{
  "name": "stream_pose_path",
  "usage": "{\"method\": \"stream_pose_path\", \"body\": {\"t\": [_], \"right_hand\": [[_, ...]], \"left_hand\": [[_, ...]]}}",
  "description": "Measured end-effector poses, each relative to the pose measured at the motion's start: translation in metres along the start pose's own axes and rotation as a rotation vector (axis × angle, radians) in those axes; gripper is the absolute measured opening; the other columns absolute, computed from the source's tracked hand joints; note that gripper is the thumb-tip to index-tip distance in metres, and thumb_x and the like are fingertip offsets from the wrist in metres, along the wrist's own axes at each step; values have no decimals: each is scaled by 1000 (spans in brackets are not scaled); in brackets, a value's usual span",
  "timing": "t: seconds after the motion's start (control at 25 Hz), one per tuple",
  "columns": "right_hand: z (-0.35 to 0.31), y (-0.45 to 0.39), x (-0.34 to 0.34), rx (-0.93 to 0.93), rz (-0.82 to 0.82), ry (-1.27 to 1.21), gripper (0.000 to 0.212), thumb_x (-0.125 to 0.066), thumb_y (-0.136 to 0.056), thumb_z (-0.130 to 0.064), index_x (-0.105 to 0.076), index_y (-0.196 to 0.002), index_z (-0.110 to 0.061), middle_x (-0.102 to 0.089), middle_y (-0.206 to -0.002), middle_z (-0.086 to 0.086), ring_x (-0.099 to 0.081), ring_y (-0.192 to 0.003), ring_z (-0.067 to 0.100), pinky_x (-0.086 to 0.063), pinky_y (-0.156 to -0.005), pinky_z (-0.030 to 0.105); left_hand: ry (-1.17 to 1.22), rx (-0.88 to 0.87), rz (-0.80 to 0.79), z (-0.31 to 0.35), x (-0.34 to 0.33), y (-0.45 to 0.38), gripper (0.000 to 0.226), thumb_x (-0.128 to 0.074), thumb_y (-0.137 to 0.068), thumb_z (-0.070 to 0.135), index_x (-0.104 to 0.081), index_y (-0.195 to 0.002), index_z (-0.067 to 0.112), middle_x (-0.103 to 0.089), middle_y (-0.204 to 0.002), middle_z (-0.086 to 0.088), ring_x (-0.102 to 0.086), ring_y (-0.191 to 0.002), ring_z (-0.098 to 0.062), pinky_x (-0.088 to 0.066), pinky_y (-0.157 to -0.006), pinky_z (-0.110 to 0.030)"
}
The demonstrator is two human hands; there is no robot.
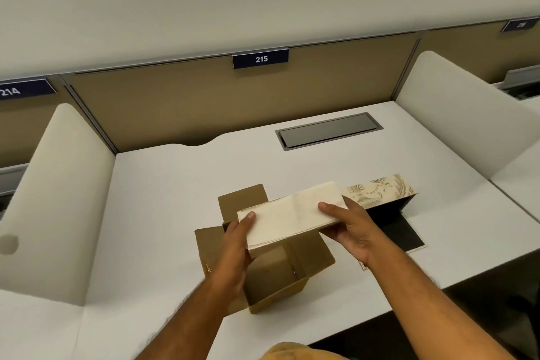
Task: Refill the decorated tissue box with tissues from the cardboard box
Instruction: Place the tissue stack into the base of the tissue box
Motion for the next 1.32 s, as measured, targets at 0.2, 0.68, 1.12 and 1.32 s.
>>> {"method": "stream_pose_path", "body": {"t": [0.2, 0.68, 1.12, 1.32], "right_hand": [[2, 13, 24, -22, -77, 32, 68, -85, -80, -16, -60, -144, -19, -64, -142, 19, -64, -130, 41, -65, -86, 56], [-36, -14, 107, -26, -223, 252, 66, -77, -93, -5, -54, -145, -39, -62, -144, 8, -63, -130, 31, -65, -94, 40], [-60, -50, 242, -284, -395, 237, 59, -76, -89, -7, -63, -142, -30, -73, -140, 7, -71, -126, 33, -63, -95, 53], [-54, -63, 285, -320, -316, 290, 53, -70, -91, 4, -67, -138, -21, -75, -135, 10, -70, -125, 36, -64, -96, 51]], "left_hand": [[44, 8, -39, -7, -17, 2, 39, -71, -97, 46, -69, -133, 30, -78, -127, -4, -74, -120, -24, -67, -83, -40], [-31, -70, -108, -28, -117, -13, 31, -74, -89, 23, -75, -120, 31, -77, -129, -7, -78, -109, -25, -66, -87, -55], [-63, 47, -38, -114, -222, -22, 56, -78, -86, 21, -63, -136, 42, -77, -128, 6, -78, -112, -26, -66, -87, -48], [-80, 159, 1, -151, -245, -32, 60, -72, -91, 6, -56, -140, 36, -73, -132, -4, -75, -114, -28, -65, -82, -36]]}}
Point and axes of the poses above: each hand's wrist, its own y-axis away from the middle knuckle, its own x-axis out of the back of the hand, z = x × y, the point moved 10 cm from there along -y, towards the middle knuckle
